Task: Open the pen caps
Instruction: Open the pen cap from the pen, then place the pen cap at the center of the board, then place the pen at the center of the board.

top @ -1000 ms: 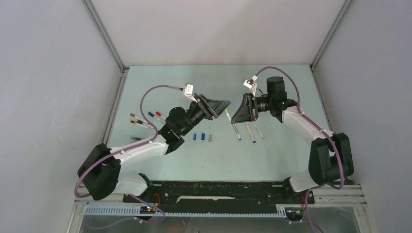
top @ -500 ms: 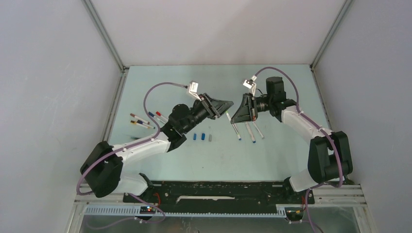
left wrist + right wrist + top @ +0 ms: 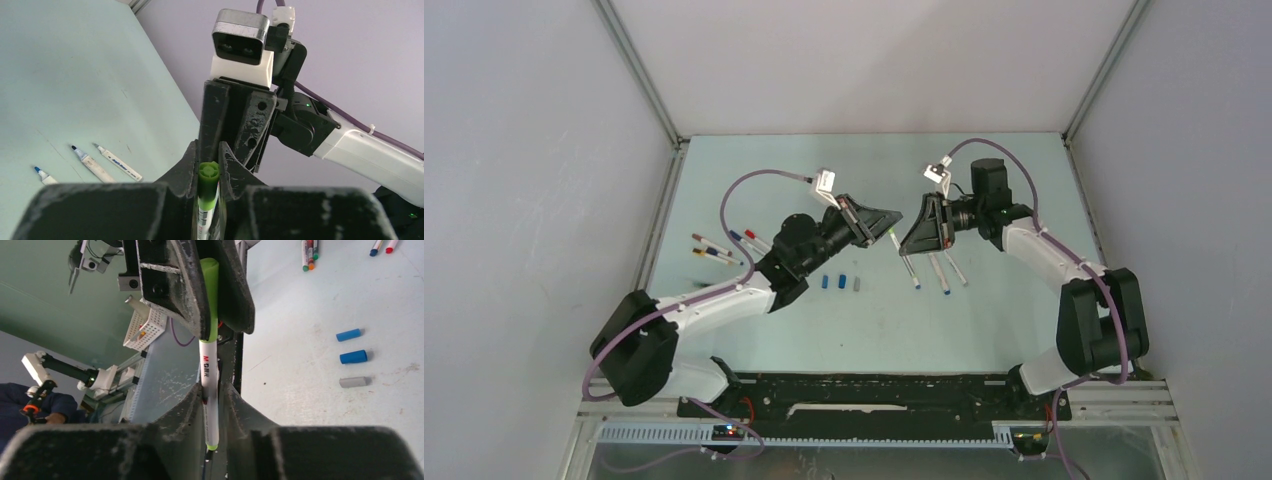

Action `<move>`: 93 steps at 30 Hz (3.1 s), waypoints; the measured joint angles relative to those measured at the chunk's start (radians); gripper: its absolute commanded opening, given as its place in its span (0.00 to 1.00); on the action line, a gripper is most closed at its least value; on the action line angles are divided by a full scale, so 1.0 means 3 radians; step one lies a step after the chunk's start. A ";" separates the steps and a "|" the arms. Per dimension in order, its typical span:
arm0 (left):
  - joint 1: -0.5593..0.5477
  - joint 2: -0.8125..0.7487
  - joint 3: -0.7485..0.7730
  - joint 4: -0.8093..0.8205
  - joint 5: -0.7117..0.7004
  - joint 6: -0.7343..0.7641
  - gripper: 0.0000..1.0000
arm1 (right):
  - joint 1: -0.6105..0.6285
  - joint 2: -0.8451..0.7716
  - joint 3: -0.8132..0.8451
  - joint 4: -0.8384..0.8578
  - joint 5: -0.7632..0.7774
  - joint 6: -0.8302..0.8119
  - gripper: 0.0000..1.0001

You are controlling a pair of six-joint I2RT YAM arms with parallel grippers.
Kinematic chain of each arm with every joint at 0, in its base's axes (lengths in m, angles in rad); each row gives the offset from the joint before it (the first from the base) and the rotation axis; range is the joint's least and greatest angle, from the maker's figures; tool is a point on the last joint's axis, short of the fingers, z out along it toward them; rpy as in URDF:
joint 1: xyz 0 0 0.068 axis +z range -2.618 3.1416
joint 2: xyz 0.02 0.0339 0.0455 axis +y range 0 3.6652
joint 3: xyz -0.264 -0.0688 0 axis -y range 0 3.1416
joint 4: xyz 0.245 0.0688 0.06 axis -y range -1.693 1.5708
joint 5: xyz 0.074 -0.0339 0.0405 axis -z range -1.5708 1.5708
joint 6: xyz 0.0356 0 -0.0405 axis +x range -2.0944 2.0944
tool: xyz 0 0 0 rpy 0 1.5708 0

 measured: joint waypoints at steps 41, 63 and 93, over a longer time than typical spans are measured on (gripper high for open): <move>0.1203 -0.0754 0.0258 0.0102 -0.0585 0.0426 0.00 | 0.0131 0.0291 0.0092 -0.0395 0.0520 -0.0315 0.00; 0.0474 -0.0605 -0.0359 -0.1987 -0.0455 0.0556 0.00 | -0.0451 0.0712 0.0549 -0.1761 0.4079 -0.1555 0.02; -0.0179 0.1214 0.0797 -0.2827 -0.0698 0.0633 0.07 | -0.0704 0.1239 0.0697 -0.2258 0.3999 -0.1686 0.34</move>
